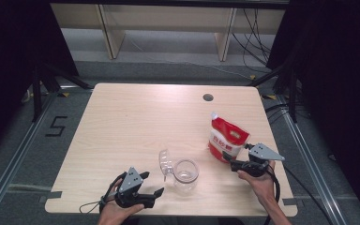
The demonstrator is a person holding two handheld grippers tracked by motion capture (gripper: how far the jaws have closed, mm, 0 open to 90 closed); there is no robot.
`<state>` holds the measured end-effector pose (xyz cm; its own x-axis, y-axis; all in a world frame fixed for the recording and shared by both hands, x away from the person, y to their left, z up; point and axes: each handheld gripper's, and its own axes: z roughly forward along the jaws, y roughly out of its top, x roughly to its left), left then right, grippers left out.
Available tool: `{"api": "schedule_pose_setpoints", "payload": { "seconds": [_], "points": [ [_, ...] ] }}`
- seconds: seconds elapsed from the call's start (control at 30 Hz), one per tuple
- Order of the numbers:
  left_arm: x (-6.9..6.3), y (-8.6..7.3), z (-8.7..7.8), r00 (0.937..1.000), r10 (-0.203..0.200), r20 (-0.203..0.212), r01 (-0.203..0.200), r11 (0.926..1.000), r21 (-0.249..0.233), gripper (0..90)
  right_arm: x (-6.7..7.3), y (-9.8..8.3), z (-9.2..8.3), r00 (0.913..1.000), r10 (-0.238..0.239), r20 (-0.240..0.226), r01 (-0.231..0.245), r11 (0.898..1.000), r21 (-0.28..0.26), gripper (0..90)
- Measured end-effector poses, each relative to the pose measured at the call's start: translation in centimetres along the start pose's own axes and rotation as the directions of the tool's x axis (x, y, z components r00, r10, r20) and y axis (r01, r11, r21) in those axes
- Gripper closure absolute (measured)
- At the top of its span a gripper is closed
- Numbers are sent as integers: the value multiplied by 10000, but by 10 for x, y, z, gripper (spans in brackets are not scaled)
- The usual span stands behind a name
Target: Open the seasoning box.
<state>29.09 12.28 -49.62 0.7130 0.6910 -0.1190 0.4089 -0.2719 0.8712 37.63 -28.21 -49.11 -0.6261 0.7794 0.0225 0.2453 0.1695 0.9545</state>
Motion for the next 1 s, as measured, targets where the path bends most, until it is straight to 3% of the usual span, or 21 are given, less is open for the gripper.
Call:
{"api": "schedule_pose_setpoints", "payload": {
  "seconds": [0.1, 0.2, 0.23, 0.27, 0.3, 0.37, 0.43, 0.5, 0.57, 0.6, 0.63, 0.7, 0.73, 0.83, 1.0],
  "points": [
    [2, 0, 0, 9999, 146, 42, -146, 9999, -11, 217, -1, 1, 1, 9997, -228, 40, 228, 9997, 64, 215],
    [2, 0, 0, 9999, 132, 59, -132, 9999, -1, 217, 0, 1, 4, 9999, -157, -31, 157, 9999, -44, 219],
    [2, 0, 0, 9999, 136, 58, -136, 9999, -5, 216, 1, 2, 3, 10000, -89, 2, 89, 9998, 180, 220],
    [2, 0, 0, 9999, 141, 54, -141, 9999, -8, 217, 0, 1, 4, 9996, -259, 105, 258, 9996, 88, 222],
    [2, 0, 0, 9999, 129, 49, -129, 9999, -9, 216, 2, 1, 5, 9997, -53, 238, 55, 9999, -104, 225],
    [2, 0, 0, 10000, 63, 13, -63, 10000, 14, 216, -1, 1, 5, 9995, -304, 60, 304, 9995, 7, 225],
    [1, 0, 0, 10000, -57, -24, 57, 10000, 19, 216, -1, 2, 5, 9997, -254, 41, 254, 9997, -64, 226],
    [2, 0, 0, 9999, 84, 79, -84, 10000, 10, 216, -1, 2, 7, 9997, -233, -29, 232, 9995, -190, 230],
    [1, 0, 1, 10000, 31, 83, -30, 10000, -55, 216, -1, 1, 8, 9995, -247, 173, 252, 9993, -269, 235],
    [1, 0, 1, 10000, -49, 84, 49, 10000, -54, 216, 0, 1, 8, 9999, 12, 103, -10, 9998, -207, 237],
    [1, 0, 1, 9999, -98, 110, 99, 9999, -55, 216, -4, 2, 9, 9995, -281, -135, 279, 9996, -105, 238],
    [2, 1, 1, 9999, 112, 130, -112, 9999, 9, 216, -3, 2, 10, 9995, -328, 1, 327, 9992, -231, 239],
    [2, 1, 1, 9999, 40, 131, -40, 10000, -56, 216, -2, 2, 9, 9999, -140, -20, 140, 9997, -202, 240],
    [2, 1, 1, 9999, -102, 33, 102, 9999, 1, 215, -4, 1, 8, 9998, -172, 77, 173, 9998, -124, 240],
    [1, 0, 2, 10000, 27, 64, -27, 10000, 6, 216, -2, 1, 10, 9998, -194, 73, 197, 9993, -319, 240]
  ]
}}
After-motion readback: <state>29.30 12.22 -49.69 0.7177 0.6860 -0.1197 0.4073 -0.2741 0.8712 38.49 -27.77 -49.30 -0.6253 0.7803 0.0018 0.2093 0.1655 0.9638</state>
